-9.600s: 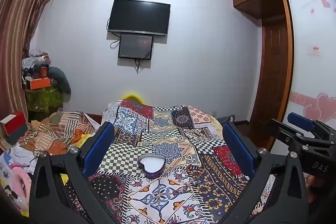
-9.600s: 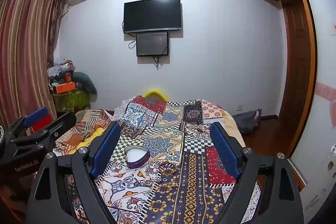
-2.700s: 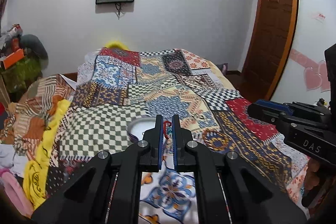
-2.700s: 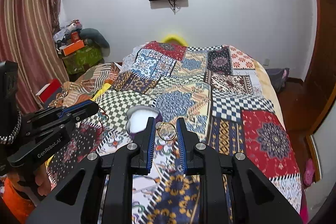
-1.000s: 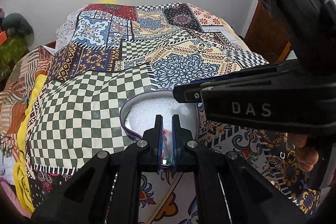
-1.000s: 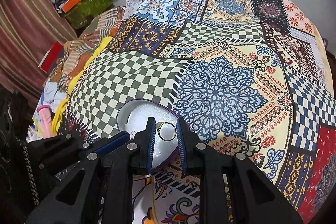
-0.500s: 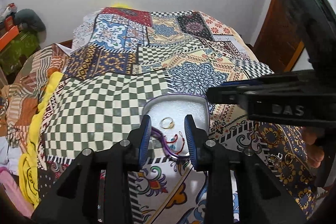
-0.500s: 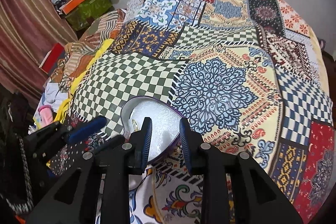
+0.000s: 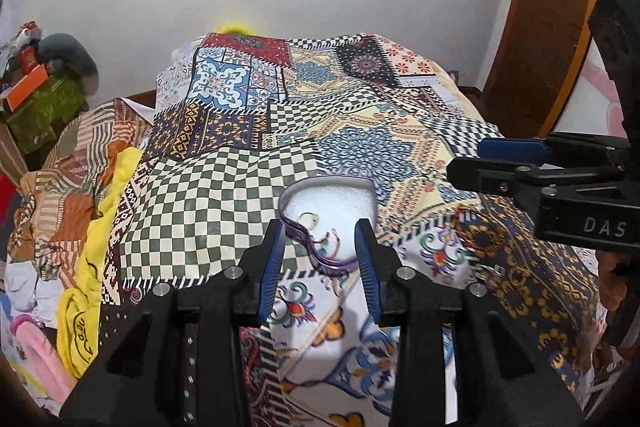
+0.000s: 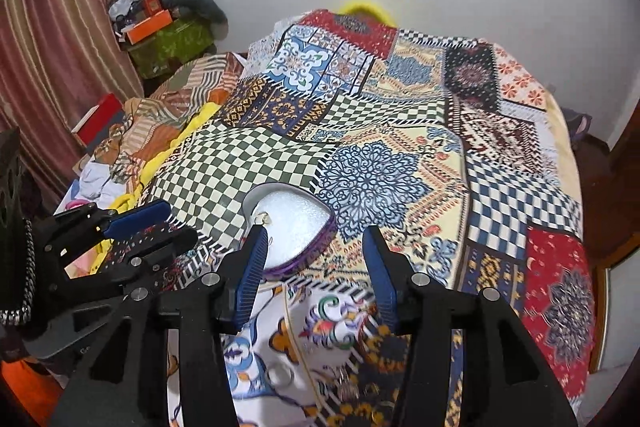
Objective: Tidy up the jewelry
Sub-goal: 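Move both tools back toward the jewelry on the quilt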
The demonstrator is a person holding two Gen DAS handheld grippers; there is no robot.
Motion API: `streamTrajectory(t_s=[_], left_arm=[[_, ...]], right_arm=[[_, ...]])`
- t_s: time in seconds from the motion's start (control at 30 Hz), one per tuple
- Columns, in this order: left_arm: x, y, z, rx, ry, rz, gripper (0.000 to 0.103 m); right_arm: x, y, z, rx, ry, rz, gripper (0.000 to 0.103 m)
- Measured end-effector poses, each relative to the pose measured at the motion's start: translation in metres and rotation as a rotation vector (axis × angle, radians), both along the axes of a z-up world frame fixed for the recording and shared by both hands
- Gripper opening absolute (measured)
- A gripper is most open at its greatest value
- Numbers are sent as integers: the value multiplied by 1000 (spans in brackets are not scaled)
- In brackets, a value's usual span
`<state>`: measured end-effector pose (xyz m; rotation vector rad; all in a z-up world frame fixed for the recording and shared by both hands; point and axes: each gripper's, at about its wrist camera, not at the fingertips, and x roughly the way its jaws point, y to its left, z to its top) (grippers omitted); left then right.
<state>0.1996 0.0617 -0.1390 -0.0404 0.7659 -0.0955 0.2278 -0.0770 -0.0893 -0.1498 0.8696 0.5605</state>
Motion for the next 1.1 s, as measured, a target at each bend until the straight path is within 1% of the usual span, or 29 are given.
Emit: streamTrajectory(t_s=[0.1,0.27,0.43,0.5,0.6,0.7,0.9,1.1], left_arm=[[-8,-7,5,-8,-6,-12,35],[-21,-19,9,-10,-7,-32,36],[-32,-31,10,-6,0,-55,36],[-34,-35,8,-5,7,-65,40],[-38,-43,4,-5,18,-79,41],[-40,-50,-5,-7,44,-99,41],[-41,-63,-28,-12,101,-137,41],[-40,-78,-47,1,127,-180,41]], right_arm=[[-14,-8,5,5,-26,-13,45],[-36,-22,13,-29,-99,-34,45],[-51,-42,14,-34,-118,-55,45],[-55,-49,13,-50,-128,-68,45],[-60,-59,8,-72,-135,-84,45],[-64,-69,-1,-74,-111,-92,46],[-67,-82,-31,-94,-30,-96,46],[-74,-83,-57,-123,14,-65,45]])
